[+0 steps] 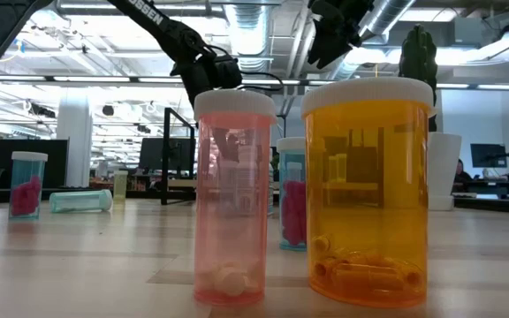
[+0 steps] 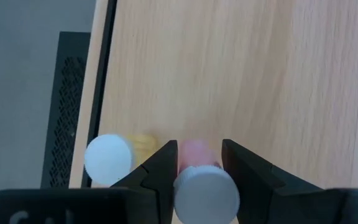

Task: Pick and place medicine bottles onto shelf by color
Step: Put the pink pill bottle on the shelf

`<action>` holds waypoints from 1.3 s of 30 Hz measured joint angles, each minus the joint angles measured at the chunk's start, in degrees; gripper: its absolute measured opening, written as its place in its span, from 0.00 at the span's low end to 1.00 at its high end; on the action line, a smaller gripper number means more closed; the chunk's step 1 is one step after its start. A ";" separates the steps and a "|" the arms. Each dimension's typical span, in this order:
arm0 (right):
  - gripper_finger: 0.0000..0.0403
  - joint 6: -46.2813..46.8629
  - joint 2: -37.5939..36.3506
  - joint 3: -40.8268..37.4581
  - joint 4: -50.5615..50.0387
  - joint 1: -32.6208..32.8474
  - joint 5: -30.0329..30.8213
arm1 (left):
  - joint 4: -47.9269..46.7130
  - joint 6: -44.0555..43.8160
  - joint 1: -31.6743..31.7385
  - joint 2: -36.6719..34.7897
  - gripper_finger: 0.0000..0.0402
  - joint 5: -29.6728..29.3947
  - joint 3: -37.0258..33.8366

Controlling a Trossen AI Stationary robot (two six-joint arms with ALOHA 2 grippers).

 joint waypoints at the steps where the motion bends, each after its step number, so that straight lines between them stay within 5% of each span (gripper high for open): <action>1: 0.67 0.00 0.00 0.00 0.00 0.00 0.00 | 0.09 0.00 -0.01 0.00 0.28 -0.01 0.01; 39: 0.67 0.01 0.00 0.00 0.00 0.00 0.00 | -1.78 1.62 1.09 1.33 0.28 -1.01 -0.03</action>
